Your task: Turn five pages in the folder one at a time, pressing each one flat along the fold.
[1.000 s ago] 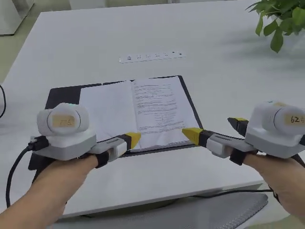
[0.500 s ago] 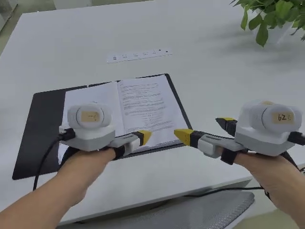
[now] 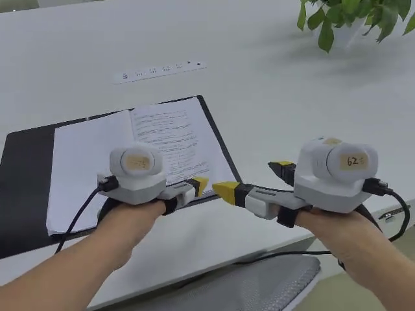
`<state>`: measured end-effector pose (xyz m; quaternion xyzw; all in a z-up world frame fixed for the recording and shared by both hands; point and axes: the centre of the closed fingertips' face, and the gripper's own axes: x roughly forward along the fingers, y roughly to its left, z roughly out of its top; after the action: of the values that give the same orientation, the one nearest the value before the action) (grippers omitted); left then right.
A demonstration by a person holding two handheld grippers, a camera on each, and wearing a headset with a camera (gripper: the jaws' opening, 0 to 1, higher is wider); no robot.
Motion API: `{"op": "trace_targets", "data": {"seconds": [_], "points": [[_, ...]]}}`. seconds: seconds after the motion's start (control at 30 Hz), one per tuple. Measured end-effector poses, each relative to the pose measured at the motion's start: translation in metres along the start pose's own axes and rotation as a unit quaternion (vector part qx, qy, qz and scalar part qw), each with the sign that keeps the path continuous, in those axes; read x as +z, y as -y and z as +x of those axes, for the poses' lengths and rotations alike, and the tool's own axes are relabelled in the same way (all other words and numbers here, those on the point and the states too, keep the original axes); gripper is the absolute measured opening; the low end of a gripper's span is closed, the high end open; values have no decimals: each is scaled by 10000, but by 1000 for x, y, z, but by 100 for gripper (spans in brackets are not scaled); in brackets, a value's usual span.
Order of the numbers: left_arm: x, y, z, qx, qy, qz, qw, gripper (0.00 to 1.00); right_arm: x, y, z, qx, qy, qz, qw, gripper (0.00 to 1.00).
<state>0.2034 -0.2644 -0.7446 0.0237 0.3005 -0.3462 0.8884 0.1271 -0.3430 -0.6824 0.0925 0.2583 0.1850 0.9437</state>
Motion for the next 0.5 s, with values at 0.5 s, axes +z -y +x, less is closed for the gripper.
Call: {"op": "trace_targets", "data": {"seconds": [0.5], "points": [[-2, 9, 37, 114, 70, 231, 9996, 58, -5, 4, -1, -29, -24, 142, 9999, 76]]}}
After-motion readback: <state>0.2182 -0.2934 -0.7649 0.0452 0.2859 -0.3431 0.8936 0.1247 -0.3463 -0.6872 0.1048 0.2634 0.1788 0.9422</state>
